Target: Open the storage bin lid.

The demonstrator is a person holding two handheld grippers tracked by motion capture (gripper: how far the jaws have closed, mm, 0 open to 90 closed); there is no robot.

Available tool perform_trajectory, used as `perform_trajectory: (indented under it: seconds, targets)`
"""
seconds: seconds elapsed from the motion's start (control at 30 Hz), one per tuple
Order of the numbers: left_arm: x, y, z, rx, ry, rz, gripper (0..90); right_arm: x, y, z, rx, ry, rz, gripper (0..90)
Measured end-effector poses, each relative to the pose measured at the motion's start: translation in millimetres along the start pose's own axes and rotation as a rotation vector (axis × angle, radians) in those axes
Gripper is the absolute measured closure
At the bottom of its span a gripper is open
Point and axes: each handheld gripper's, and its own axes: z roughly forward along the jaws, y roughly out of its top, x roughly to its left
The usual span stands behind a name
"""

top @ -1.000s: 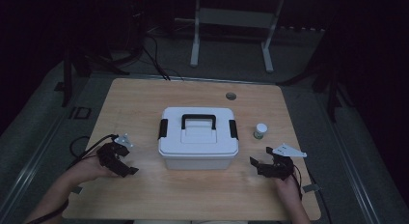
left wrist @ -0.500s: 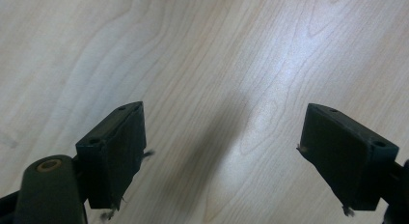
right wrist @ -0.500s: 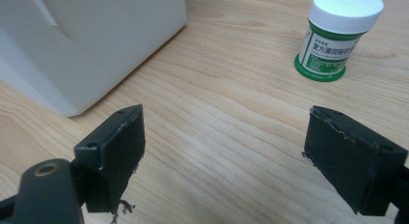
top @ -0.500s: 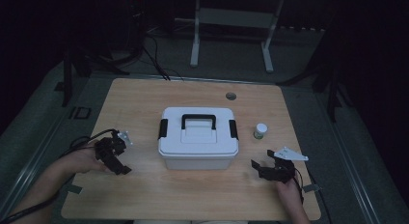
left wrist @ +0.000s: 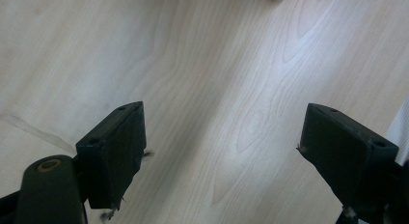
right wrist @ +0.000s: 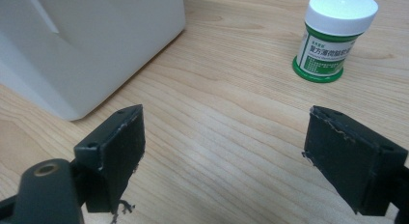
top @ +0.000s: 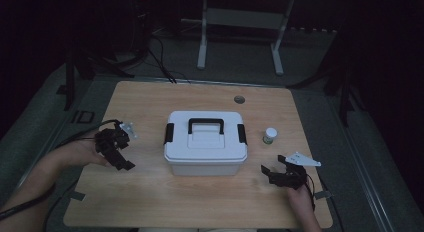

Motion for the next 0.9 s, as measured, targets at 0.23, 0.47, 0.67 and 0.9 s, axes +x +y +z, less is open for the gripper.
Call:
perform_trajectory:
  seconds: [0.23, 0.47, 0.67, 0.9]
  targets:
    - [0.9, 26.9, -26.0, 0.002, 0.025, 0.039, 16.4, -0.1, -0.5, -0.1, 0.000, 0.011, 0.001, 14.2]
    - [1.0, 50.7, -35.7, 0.014, 0.040, 0.068, 16.4, 0.3, -0.9, 0.5, 0.003, 0.015, -0.002, 14.2]
    - [-3.4, 80.8, -42.5, 0.032, 0.030, 0.113, 16.4, 0.1, -1.1, 0.5, 0.002, 0.021, 0.001, 14.2]
    - [-6.7, 108.3, -47.0, 0.035, 0.040, 0.152, 16.5, -0.1, -2.1, 0.7, 0.003, 0.028, 0.003, 14.2]
